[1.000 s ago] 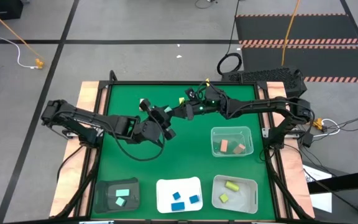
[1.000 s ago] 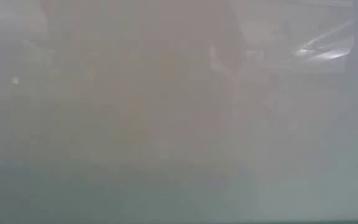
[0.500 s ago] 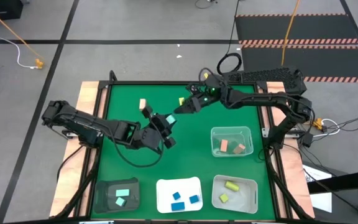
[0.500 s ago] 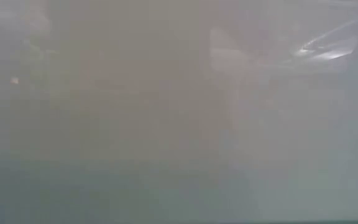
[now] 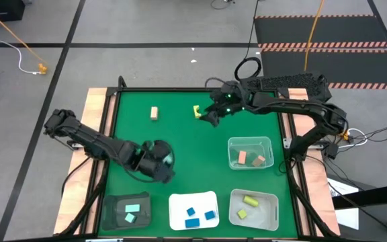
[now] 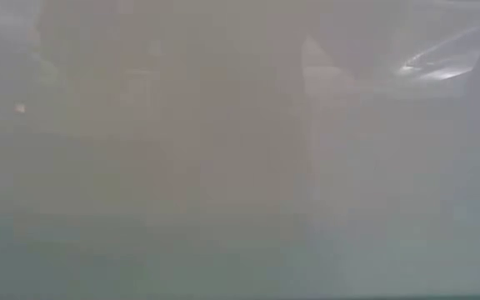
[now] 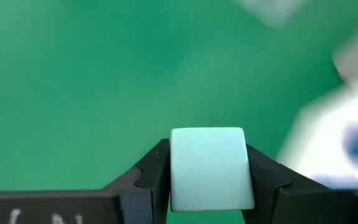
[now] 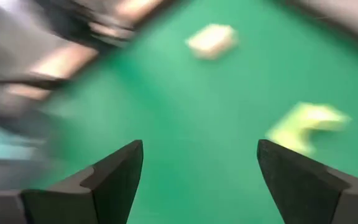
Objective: Sort & place blocks by color
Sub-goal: Put the light blue block into the black bin
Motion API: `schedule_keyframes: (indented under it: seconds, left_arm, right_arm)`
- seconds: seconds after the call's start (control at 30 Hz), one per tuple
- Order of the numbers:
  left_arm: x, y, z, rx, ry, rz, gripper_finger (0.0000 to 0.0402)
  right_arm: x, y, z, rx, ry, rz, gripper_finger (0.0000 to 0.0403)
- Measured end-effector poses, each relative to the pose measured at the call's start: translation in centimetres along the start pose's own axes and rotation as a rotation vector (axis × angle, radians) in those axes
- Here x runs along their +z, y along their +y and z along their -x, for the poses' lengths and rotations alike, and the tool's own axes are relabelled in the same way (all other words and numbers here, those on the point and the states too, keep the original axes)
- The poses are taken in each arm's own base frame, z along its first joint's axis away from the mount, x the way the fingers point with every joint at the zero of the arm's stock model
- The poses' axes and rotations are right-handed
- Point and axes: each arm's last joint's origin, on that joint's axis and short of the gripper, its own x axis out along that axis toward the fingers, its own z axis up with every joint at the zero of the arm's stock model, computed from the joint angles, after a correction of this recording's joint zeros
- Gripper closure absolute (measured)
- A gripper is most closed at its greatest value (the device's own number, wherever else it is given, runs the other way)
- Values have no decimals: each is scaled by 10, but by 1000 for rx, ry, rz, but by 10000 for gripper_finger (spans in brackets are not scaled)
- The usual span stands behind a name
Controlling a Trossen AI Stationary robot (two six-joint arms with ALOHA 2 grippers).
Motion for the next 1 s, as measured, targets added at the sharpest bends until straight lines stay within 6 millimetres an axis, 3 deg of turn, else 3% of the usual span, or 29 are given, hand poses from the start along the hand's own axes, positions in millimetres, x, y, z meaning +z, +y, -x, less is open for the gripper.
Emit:
schedule_keyframes:
  seconds: [0.13, 0.23, 0.43, 0.6, 0.73, 1.0]
  left_arm:
    - [-29, -15, 13, -128, 231, 61, 267]
    - [-52, -23, 25, -160, 359, 119, 267]
    - [-96, -33, 51, -144, 555, 244, 267]
    - [-120, -36, 65, -115, 614, 339, 267]
    - [-140, -34, 64, -77, 646, 385, 267]
    - [-168, -19, 47, 86, 702, 445, 267]
  right_arm:
    - [-16, 7, 7, -372, 43, 224, 99]
    - [-26, 18, 5, -509, 56, 314, 99]
    - [-44, 37, -12, -317, -42, 307, 99]
    - [-59, 37, -21, -157, -201, 312, 99]
    - [-72, 29, -23, -127, -270, 295, 99]
    - [-89, 21, -25, -166, -227, 239, 99]
